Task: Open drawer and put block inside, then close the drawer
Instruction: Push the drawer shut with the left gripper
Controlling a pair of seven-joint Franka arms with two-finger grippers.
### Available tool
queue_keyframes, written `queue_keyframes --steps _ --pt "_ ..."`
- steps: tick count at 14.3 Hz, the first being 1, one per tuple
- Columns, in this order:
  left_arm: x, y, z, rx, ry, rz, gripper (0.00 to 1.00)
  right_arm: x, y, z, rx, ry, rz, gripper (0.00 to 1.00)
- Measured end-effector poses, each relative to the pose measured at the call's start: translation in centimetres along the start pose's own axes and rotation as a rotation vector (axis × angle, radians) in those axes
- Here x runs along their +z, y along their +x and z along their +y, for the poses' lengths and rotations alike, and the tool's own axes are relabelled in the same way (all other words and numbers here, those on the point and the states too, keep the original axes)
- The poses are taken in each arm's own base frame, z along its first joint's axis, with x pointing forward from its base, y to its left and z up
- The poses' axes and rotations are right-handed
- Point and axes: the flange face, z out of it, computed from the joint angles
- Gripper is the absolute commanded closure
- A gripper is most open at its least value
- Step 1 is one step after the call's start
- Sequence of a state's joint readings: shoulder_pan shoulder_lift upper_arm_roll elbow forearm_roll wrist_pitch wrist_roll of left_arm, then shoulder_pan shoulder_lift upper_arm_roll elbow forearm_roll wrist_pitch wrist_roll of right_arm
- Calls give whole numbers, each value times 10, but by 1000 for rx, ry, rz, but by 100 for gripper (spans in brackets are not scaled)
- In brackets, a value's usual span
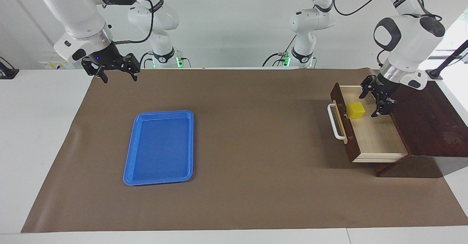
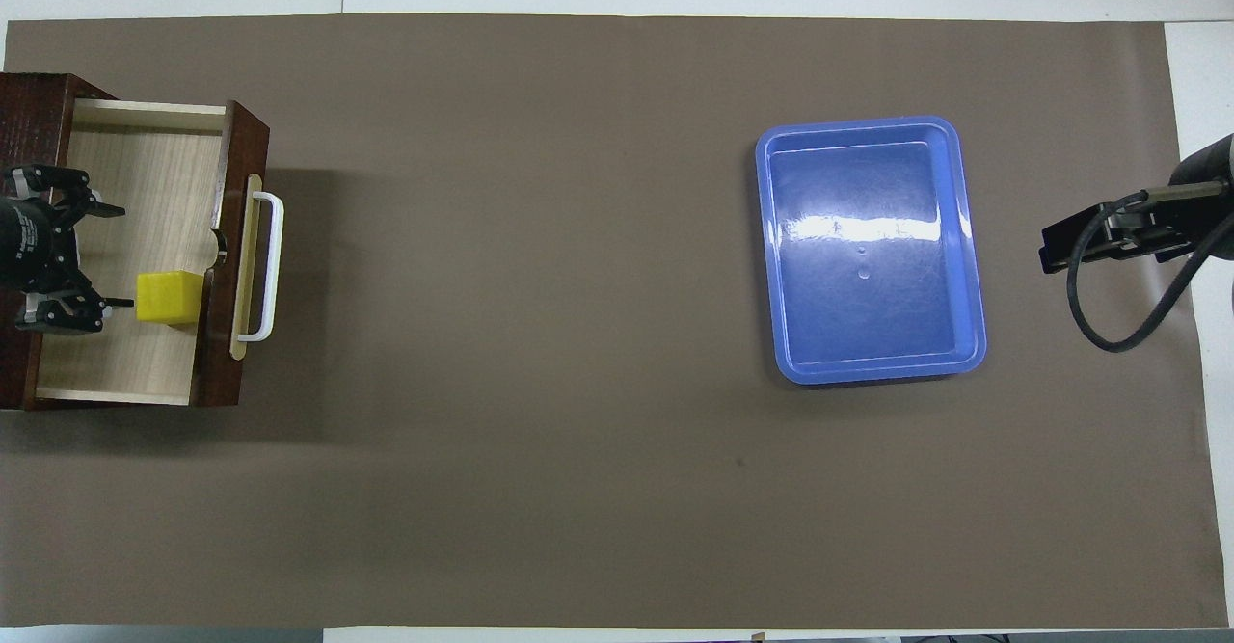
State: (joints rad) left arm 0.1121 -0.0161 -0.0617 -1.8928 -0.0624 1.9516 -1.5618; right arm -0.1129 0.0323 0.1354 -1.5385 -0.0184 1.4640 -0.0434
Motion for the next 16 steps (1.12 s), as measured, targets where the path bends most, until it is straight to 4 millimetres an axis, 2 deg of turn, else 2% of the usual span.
queue_keyframes --steps 1,2,4,5,6,7,9,13,16 --pt "-8 -28 7 5 -1 -5 0 3 0 4 5 1 -8 0" --pt "-6 -66 7 35 13 -5 0 8 -1 6 9 1 -18 0" --pt "23 -138 -8 125 63 33 0 19 -4 6 11 1 -43 0" --pt "41 -160 -17 161 84 66 0 22 -6 7 12 1 -48 0" --pt "57 -170 -24 181 95 89 0 23 -6 8 14 1 -46 0" --pt "70 -170 -27 189 96 102 0 23 -7 9 18 1 -44 0" --pt "81 -148 -23 180 89 125 0 21 -8 15 28 1 -40 0" --pt "77 -91 -9 212 82 181 0 19 -9 21 39 2 -36 0" --pt "73 -69 -4 219 81 167 0 18 -10 24 45 3 -33 0"
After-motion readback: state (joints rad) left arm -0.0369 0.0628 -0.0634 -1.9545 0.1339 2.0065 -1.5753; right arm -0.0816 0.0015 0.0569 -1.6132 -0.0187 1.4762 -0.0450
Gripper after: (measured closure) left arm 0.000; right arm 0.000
